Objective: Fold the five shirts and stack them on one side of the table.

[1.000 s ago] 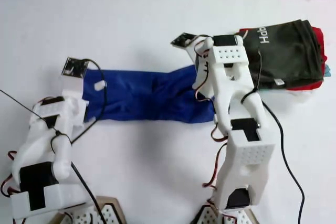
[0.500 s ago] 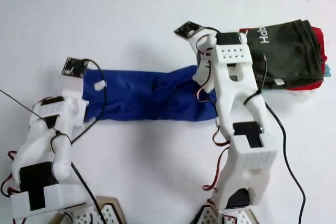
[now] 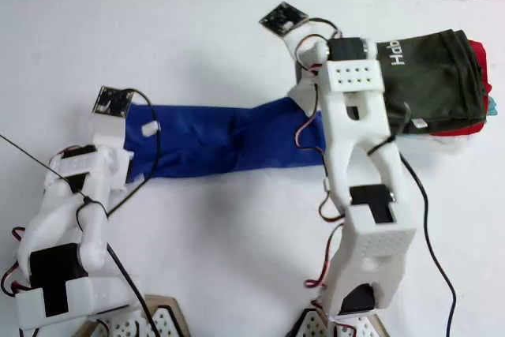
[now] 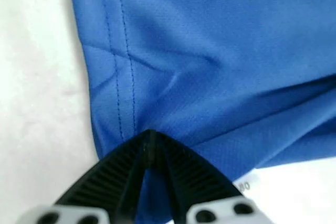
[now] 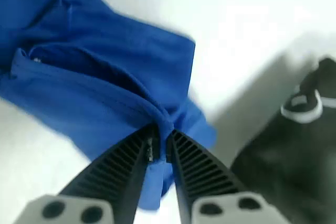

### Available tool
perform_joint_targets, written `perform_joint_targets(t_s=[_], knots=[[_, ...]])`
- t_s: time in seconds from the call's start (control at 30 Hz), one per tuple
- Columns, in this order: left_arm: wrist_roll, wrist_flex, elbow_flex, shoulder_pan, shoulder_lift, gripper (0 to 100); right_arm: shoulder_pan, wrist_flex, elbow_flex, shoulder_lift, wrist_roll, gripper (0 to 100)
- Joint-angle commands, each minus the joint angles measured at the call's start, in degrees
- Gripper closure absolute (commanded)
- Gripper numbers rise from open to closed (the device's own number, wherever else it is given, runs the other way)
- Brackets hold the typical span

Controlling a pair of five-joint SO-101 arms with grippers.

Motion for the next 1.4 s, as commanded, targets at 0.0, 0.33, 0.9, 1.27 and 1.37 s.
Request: perform_joint_targets(t_s=[0.0, 0.33, 0.9, 1.27, 1.37], knots=[[0.26, -0.70, -0.04, 0.44, -1.23, 98, -0.75, -3.03, -5.01, 4.18, -0.62, 97.6], [0.26, -0.70, 0.04, 0.44, -1.23, 98, -0.75, 4.35, -26.02, 15.96, -0.79, 78.6], [0.26, -0.62, 0.04, 0.26, -1.23, 98, -19.12, 18.59, -29.54, 16.48, -7.03, 96.9], [0.70, 12.40, -7.25, -3.52, -4.92, 98, -22.90, 10.77, -27.43, 26.15, -16.00, 96.9], [0.70, 15.38, -7.52, -3.52, -6.68, 98, -23.60, 11.91, -26.90, 28.88, -15.65, 97.0]])
